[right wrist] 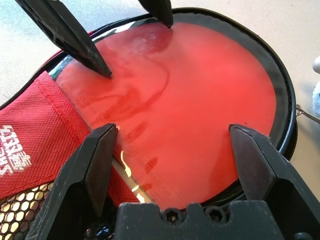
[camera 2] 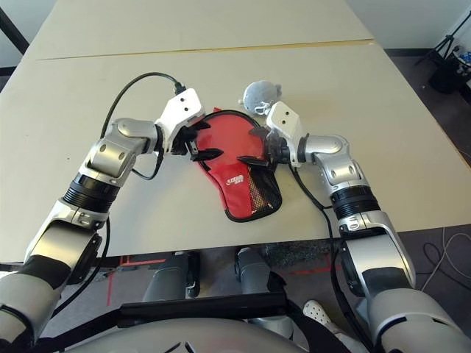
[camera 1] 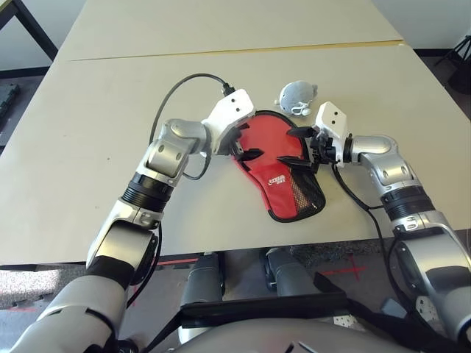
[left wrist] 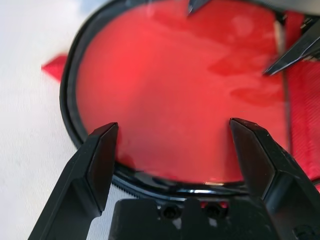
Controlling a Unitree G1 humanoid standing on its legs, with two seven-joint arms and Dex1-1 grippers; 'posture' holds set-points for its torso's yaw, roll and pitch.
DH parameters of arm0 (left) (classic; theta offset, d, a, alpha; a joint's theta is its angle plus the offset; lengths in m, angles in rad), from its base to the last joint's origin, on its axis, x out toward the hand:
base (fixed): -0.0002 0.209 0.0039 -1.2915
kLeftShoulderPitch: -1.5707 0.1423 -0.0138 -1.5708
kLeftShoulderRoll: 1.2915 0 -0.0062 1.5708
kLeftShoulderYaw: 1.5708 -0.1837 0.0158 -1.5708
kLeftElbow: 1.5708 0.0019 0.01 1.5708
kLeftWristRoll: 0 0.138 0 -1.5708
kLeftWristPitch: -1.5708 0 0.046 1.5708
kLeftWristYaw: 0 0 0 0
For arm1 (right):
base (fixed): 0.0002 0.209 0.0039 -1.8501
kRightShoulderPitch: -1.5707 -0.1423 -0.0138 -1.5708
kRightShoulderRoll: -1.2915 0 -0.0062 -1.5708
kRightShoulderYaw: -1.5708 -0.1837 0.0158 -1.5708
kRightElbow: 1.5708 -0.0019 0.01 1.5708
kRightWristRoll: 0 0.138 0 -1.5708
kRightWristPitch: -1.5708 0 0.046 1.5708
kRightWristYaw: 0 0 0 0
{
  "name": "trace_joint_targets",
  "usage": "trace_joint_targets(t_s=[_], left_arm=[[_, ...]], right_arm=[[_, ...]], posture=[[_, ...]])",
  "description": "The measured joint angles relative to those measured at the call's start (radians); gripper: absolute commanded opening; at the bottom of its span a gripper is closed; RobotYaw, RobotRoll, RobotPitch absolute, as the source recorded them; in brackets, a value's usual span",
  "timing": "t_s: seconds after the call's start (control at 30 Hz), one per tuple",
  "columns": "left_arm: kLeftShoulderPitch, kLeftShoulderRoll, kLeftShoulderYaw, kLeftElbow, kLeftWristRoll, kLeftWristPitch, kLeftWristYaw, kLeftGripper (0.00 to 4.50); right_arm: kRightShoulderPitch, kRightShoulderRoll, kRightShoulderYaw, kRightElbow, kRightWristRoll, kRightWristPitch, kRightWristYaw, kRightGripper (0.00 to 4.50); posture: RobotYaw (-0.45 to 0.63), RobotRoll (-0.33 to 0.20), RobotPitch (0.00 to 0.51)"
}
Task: Store the ping-pong paddle in its case and zip it.
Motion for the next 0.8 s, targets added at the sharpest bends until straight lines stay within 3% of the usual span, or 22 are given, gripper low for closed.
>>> trace_joint_targets(t_s=[0.33,0.57,0.8], left_arm=[[0.015,-0.02,0.006,0.001,0.0,0.006,0.029,4.48],[0.015,-0.029,0.005,-0.003,-0.001,0.02,0.039,4.48],[0.013,-0.029,-0.001,-0.032,-0.002,0.054,0.037,4.48]], right_arm=[[-0.042,-0.055,-0.039,0.014,0.052,0.032,0.063,4.5],[-0.294,-0.085,-0.134,0.227,0.084,0.053,0.002,4.5],[-0.418,-0.046,-0.166,0.501,0.062,0.039,-0.148,4.5]], posture=[[-0.06,0.0,0.211],[-0.06,0.0,0.221],[-0.05,0.0,0.231]])
